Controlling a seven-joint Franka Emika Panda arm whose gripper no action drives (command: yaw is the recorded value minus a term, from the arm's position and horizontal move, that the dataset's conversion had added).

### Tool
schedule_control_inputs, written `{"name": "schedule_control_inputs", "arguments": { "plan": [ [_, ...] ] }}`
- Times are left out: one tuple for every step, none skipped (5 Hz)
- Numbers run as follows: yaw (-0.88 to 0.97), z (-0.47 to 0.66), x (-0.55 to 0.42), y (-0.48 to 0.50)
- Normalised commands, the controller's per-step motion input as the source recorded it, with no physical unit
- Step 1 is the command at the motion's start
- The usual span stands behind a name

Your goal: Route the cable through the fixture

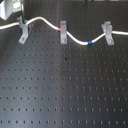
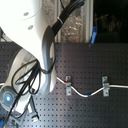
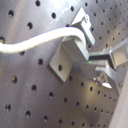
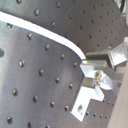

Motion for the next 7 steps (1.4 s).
{"name": "schedule_control_inputs", "arguments": {
  "plan": [
    [0.06, 0.13, -0.014, -0.032],
    [0.06, 0.0, 0.0, 0.0],
    [0.01, 0.0, 0.038, -0.019],
    [-0.22, 0.09, -0.065, -0.201],
    [-0.19, 0.19, -0.059, -0.148],
    [-0.13, 0.32, -0.046, -0.131],
    [-0.15, 0.22, -0.11, -0.311]
  ]
}}
